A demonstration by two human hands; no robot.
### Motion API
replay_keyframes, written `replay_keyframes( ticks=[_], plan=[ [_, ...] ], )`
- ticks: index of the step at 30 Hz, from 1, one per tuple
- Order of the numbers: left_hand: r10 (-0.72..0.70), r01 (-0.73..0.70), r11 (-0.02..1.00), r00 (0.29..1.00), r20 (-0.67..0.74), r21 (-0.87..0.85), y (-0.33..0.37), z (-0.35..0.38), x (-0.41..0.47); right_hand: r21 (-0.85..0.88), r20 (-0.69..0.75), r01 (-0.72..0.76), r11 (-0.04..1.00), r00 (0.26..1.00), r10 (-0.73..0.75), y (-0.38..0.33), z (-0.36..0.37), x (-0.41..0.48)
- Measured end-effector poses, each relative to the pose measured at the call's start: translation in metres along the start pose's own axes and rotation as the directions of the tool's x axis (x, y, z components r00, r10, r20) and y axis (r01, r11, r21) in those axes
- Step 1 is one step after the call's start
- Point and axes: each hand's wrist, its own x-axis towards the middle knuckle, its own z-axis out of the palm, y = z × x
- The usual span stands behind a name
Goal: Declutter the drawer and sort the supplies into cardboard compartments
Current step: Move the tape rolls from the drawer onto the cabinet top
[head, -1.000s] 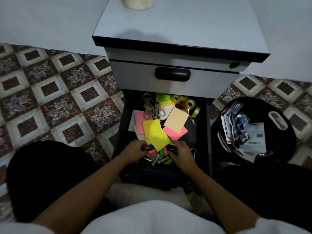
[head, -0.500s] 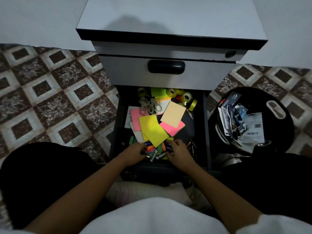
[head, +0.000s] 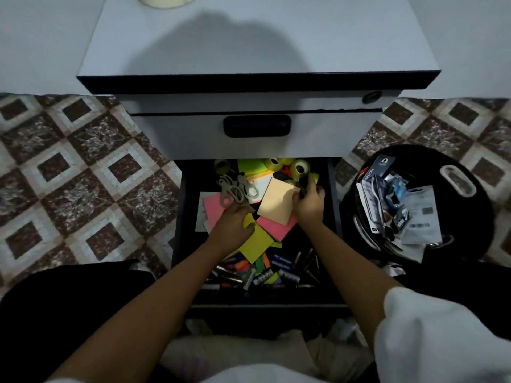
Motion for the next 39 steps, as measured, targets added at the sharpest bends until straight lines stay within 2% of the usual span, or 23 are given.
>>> replay_keyframes(
  ticks=[3,6,8,11,14,16,19,23,26,29,31,34,36,39],
  plan=[
    [0.075,-0.072,0.994,0.997,-0.027,0.084,0.008,0.000,0.025,-0.062,0.002,0.034,0.998,0.999,-0.034,0.002,0.001,0.012],
    [0.158,-0.154,0.977,0.987,-0.014,0.149,0.015,0.005,0.053,-0.186,-0.024,0.203,0.961,0.977,-0.211,0.008,-0.002,0.001],
    [0.179,-0.173,0.959,0.984,-0.007,0.225,0.025,0.011,0.073,-0.294,0.033,0.304,0.906,0.951,-0.308,0.015,-0.004,-0.013],
    [0.176,-0.170,0.913,0.984,0.019,0.370,0.045,0.018,0.100,-0.440,0.192,0.338,0.832,0.941,-0.280,0.030,-0.006,-0.034],
    [0.171,-0.165,0.890,0.985,0.022,0.424,0.061,0.023,0.124,-0.447,0.244,0.340,0.827,0.936,-0.253,0.043,-0.006,-0.050],
    [0.098,-0.110,0.902,0.994,0.052,0.418,0.069,0.025,0.135,-0.446,0.262,0.327,0.833,0.938,-0.227,0.049,-0.007,-0.054],
    [0.004,-0.046,0.912,0.995,0.105,0.408,0.079,0.025,0.139,-0.405,0.230,0.338,0.850,0.937,-0.263,0.050,-0.009,-0.056],
    [0.103,-0.139,0.878,0.989,0.102,0.459,0.072,0.025,0.122,-0.380,0.173,0.338,0.861,0.940,-0.293,0.050,-0.008,-0.060],
    [0.154,-0.193,0.837,0.981,0.119,0.511,0.056,0.028,0.104,-0.419,0.221,0.323,0.848,0.943,-0.250,0.050,-0.010,-0.068],
    [0.156,-0.227,0.843,0.971,0.180,0.488,0.042,0.033,0.080,-0.510,0.266,0.349,0.786,0.933,-0.242,0.052,-0.010,-0.080],
    [0.183,-0.237,0.849,0.970,0.157,0.473,0.037,0.032,0.061,-0.581,0.299,0.381,0.719,0.922,-0.247,0.052,-0.012,-0.088],
    [0.229,-0.253,0.782,0.967,0.115,0.570,0.023,0.034,0.035,-0.633,0.296,0.395,0.665,0.918,-0.264,0.053,-0.016,-0.093],
    [0.261,-0.275,0.776,0.959,0.108,0.567,0.012,0.037,0.022,-0.619,0.285,0.364,0.696,0.930,-0.233,0.052,-0.018,-0.093],
    [0.277,-0.271,0.844,0.959,0.056,0.463,0.002,0.032,0.011,-0.530,0.256,0.306,0.791,0.947,-0.195,0.049,-0.020,-0.086]
  ],
)
